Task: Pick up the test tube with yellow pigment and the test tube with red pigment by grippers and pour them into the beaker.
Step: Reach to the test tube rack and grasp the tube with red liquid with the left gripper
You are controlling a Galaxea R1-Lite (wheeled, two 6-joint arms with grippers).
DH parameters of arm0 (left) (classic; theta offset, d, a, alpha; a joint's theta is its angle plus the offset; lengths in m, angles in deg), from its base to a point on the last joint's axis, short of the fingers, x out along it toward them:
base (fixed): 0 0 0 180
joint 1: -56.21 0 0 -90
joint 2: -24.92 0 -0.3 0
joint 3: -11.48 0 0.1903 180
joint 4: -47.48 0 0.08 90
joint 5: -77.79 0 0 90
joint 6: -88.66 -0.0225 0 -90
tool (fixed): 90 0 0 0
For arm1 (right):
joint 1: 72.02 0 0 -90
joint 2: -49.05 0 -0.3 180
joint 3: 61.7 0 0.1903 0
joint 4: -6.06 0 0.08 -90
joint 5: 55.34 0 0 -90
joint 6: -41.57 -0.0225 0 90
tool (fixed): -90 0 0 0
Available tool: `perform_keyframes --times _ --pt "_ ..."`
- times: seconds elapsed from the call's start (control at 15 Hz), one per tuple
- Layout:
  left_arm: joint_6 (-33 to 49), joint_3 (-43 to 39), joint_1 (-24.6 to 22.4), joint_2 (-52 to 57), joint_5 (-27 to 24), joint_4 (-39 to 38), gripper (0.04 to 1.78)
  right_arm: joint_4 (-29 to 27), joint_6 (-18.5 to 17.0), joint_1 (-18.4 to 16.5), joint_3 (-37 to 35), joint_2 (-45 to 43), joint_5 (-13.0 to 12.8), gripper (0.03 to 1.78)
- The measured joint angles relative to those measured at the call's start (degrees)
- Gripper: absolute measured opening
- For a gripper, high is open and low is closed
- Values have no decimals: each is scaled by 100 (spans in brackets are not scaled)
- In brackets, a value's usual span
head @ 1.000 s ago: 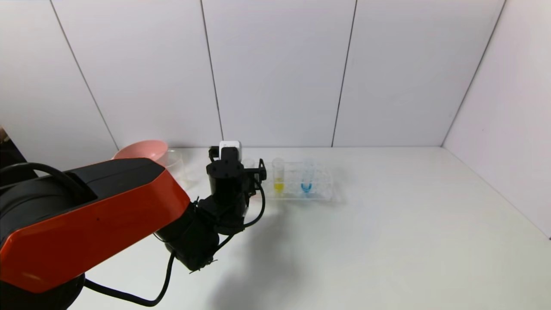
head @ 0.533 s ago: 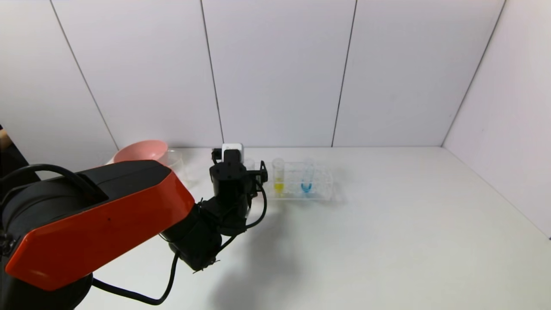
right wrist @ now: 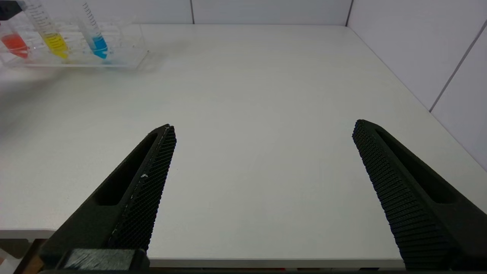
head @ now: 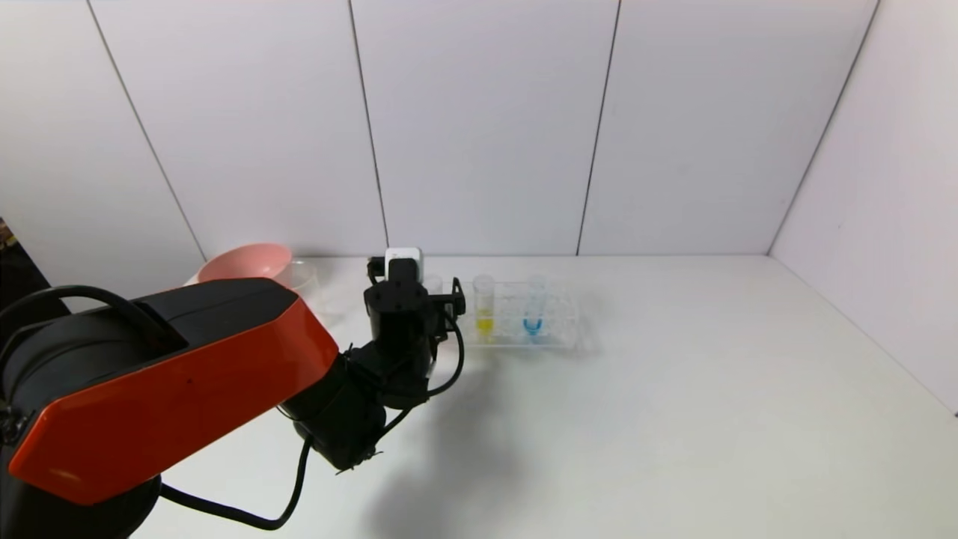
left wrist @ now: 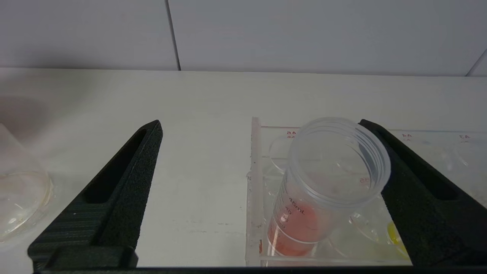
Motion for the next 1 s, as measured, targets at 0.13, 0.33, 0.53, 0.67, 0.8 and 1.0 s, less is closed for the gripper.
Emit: perform_keyframes --times 0.13,0.33,0.53,0.67,0.8,1.0 --pt "-33 -13 0 32 10 -6 177 -1 0 0 0 0 -2 170" --pt "-61 -38 0 91 44 -10 177 0 0 0 0 0 0 170" --pt "-90 -44 0 130 88 -20 177 -1 2 0 0 0 0 170" --pt "-91 -46 0 148 88 -15 177 -1 2 0 0 0 0 170" --pt "-101 -46 0 161 90 -17 177 -1 0 0 0 0 -2 170" --pt "-110 -46 0 172 90 -15 177 0 0 0 0 0 0 170"
